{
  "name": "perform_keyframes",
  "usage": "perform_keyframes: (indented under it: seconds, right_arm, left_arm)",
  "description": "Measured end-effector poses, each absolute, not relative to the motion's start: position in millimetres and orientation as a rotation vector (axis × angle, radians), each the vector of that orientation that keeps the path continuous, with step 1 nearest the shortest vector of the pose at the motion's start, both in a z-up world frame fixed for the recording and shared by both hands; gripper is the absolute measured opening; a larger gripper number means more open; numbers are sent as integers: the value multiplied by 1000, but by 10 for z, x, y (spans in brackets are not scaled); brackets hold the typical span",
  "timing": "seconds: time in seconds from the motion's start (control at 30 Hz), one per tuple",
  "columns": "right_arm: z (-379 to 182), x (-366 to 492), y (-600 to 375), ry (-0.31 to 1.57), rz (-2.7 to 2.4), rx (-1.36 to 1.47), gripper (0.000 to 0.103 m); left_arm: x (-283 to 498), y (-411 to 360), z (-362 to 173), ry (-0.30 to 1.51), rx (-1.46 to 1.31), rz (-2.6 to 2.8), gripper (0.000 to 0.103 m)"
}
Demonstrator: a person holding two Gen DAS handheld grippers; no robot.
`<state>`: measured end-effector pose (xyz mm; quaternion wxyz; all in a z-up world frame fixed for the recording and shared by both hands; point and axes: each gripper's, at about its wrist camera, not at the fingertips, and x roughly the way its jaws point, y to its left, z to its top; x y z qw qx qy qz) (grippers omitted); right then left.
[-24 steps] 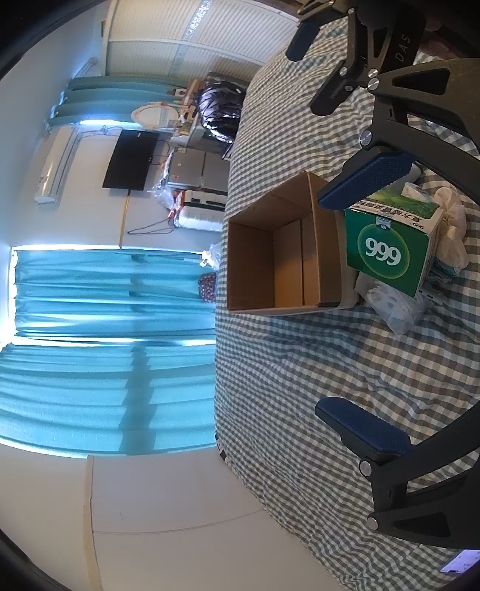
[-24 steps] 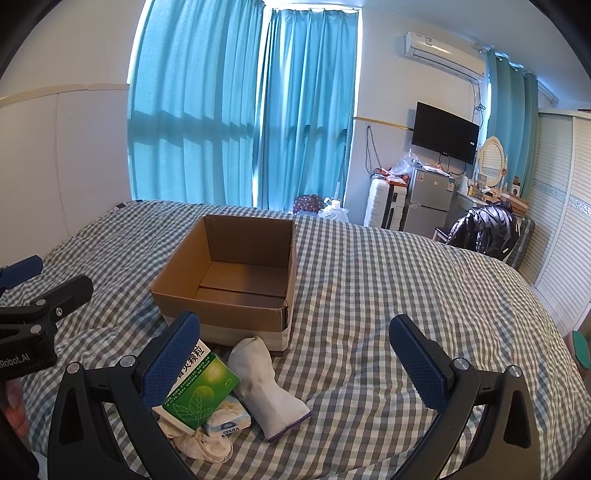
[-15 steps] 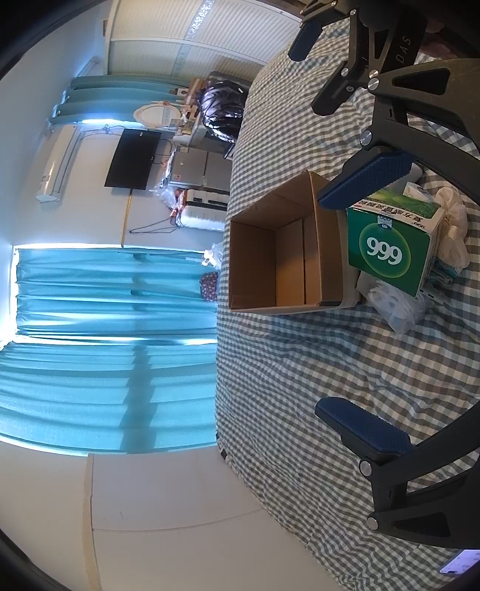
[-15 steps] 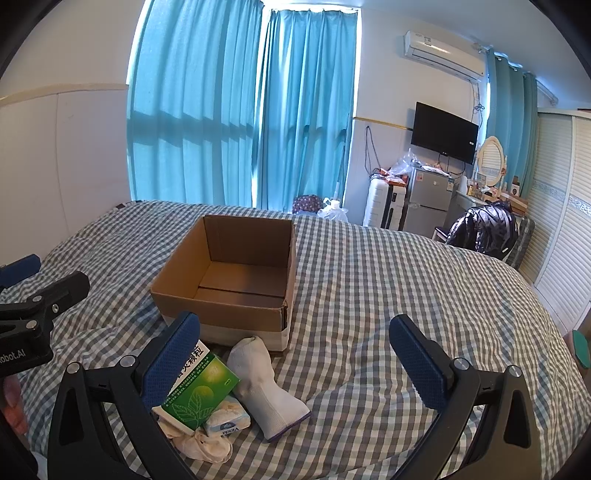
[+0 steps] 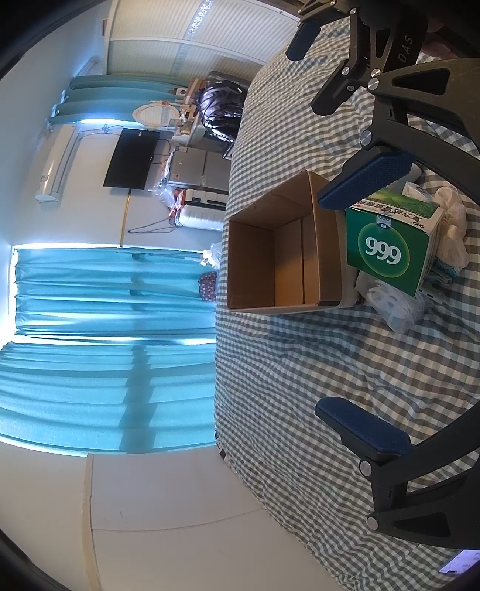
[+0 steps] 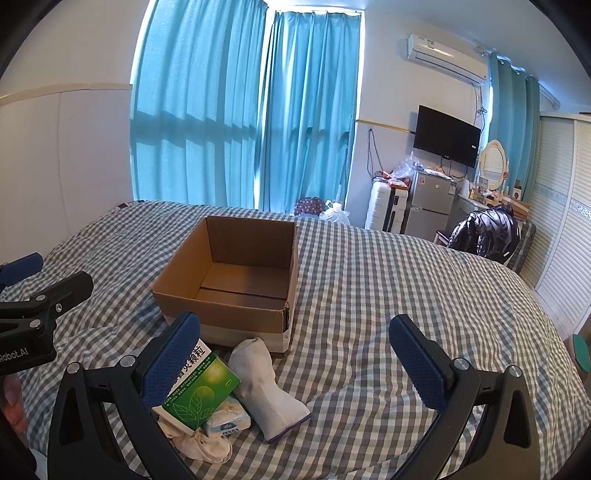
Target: Organize objects
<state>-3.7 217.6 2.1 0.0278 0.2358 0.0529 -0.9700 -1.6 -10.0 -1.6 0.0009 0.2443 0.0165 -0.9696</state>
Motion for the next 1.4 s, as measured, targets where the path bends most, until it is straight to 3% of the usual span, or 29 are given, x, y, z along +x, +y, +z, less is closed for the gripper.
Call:
perform_keyframes:
  seconds: [0.3, 0.53, 1.17, 1.4]
  right_arm:
    - [52, -59, 2186, 179, -2986, 725, 103]
    - [2, -122, 2243, 178, -2969, 766, 103]
    - [-776, -520, 2421, 97, -2872, 1121, 103]
    - [-890, -523, 2417, 96, -2850, 1157, 103]
  left_arm:
    - [-33, -24, -52, 6, 762, -3048, 103]
    - [-108, -1, -131, 90, 816, -3064, 103]
    - [-495, 457, -1082, -150, 1272, -3034, 103]
    - [-639, 442, -1339, 28, 1348, -3142, 103]
